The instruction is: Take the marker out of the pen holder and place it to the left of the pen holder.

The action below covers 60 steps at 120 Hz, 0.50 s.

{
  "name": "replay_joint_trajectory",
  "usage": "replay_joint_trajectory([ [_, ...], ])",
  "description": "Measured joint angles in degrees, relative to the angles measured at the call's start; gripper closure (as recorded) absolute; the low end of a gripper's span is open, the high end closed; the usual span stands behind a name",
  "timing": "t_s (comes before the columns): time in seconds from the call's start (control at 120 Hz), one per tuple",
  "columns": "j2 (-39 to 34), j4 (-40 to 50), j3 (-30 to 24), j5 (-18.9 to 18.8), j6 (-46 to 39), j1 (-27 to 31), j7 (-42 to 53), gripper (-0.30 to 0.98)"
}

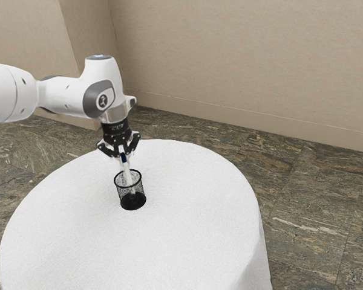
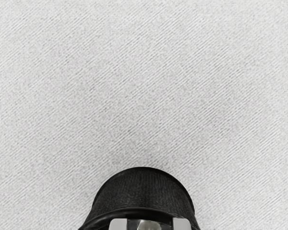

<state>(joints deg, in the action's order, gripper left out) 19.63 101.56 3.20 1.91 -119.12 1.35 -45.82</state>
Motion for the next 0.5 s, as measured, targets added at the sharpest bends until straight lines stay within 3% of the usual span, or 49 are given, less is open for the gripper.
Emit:
replay_joint_trajectory([
  [0.317,-11.6,-0.4,0.9,-2.7,2.9,-1.0,-1.4,0.75],
  [0.5,-11.9,-0.4,3.5,-6.9,10.4,-0.2,-1.9,0.76],
])
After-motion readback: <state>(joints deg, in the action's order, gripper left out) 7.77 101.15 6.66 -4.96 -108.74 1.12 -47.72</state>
